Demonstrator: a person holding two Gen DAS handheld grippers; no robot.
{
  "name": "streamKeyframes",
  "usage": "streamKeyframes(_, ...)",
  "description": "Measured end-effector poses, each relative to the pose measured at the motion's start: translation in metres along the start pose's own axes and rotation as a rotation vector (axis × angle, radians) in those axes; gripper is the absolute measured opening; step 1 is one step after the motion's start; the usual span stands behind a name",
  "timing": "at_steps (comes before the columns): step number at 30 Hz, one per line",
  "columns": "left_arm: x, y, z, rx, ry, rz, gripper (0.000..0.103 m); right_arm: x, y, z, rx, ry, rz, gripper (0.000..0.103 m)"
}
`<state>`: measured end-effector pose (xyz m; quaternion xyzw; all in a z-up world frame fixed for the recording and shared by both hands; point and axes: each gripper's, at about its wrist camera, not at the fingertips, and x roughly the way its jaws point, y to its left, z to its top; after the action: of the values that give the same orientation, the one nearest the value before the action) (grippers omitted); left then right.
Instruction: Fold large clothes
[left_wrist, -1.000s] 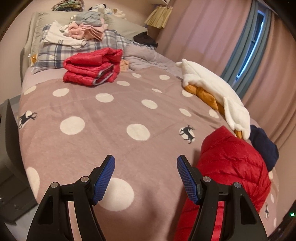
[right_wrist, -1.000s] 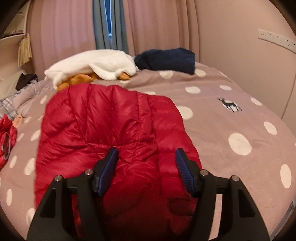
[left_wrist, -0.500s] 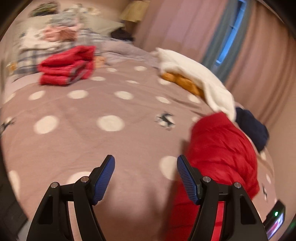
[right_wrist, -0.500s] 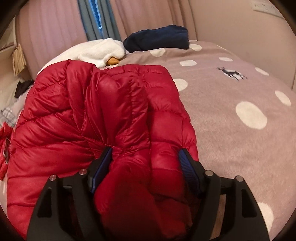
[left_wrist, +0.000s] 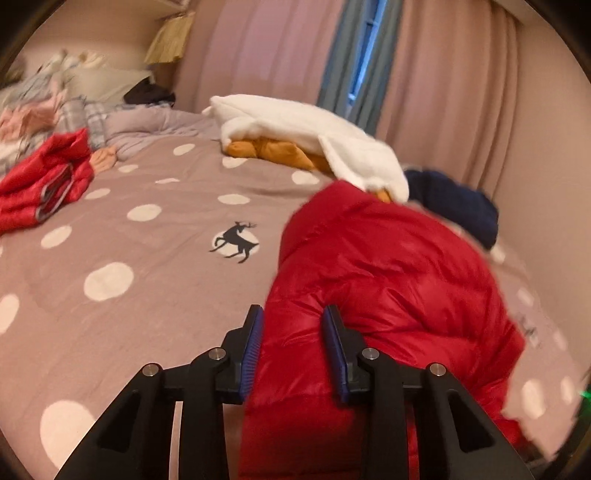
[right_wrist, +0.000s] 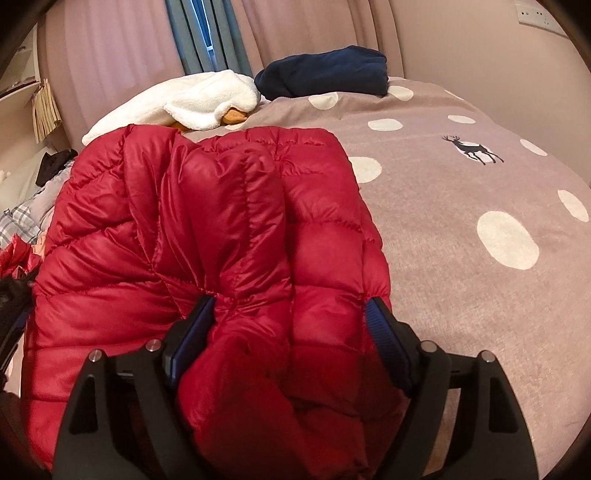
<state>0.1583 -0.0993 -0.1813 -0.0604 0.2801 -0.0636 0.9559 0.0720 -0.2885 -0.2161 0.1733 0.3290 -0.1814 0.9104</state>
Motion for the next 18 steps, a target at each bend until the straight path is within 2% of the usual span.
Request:
streamKeyframes(2, 0.014, -0.012, -0.012, 0.098, 0.003, 0.064, 0.026, 0.003, 0.0, 0.0, 0.008, -0.003, -0.003, 0.081)
streamKeyframes(4, 0.024, -0.011, -0.015, 0.091, 0.045, 0.058, 0.024, 0.005, 0.001, -0.002, 0.014, -0.002, -0.008, 0.083)
streamKeyframes(8, 0.028, 0.0, -0.015, 0.028, 0.078, -0.008, 0.024, 0.008, -0.002, -0.004, 0.022, 0.006, -0.012, 0.083)
streamKeyframes(13, 0.031, -0.01, -0.02, 0.065, 0.088, 0.04, 0.024, 0.01, -0.002, -0.003, 0.026, 0.011, -0.018, 0.084)
streamKeyframes(18, 0.038, -0.008, -0.021, 0.059, 0.113, 0.046, 0.024, 0.01, -0.003, -0.002, 0.029, 0.011, -0.017, 0.085)
